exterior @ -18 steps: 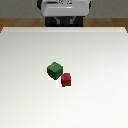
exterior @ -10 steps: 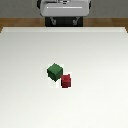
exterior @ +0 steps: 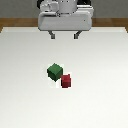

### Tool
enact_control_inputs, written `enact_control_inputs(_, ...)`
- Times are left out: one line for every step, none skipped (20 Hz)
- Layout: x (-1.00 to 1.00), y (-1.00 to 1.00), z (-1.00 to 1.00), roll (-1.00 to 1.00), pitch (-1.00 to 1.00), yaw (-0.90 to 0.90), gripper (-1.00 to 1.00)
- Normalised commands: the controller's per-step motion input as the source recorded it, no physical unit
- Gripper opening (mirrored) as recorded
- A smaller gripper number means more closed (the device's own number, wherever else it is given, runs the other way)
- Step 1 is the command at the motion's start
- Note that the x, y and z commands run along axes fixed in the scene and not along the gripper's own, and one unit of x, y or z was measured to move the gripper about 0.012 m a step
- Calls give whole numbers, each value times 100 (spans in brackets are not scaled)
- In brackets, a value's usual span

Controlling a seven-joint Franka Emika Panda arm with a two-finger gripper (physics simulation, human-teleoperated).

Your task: Place the red cube on top of the green cube.

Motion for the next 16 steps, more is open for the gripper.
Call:
enact_control_inputs(100, 0, 0, 0, 0, 0, 100)
enact_control_inputs(100, 0, 0, 0, 0, 0, 100)
enact_control_inputs(100, 0, 0, 0, 0, 0, 100)
enact_control_inputs(100, 0, 0, 0, 0, 0, 100)
enact_control_inputs(0, 0, -100, 0, 0, 0, 100)
enact_control_inputs(0, 0, 0, 0, 0, 0, 100)
enact_control_inputs(0, 0, 0, 0, 0, 0, 100)
enact_control_inputs(100, 0, 0, 0, 0, 0, 100)
enact_control_inputs(0, 0, 0, 0, 0, 0, 100)
enact_control_inputs(0, 0, -100, 0, 0, 0, 100)
enact_control_inputs(0, 0, 0, 0, 0, 0, 100)
enact_control_inputs(0, 0, -100, 0, 0, 0, 100)
enact_control_inputs(0, 0, 0, 0, 0, 0, 100)
enact_control_inputs(0, 0, -100, 0, 0, 0, 100)
enact_control_inputs(0, 0, -100, 0, 0, 0, 100)
enact_control_inputs(0, 0, 0, 0, 0, 0, 100)
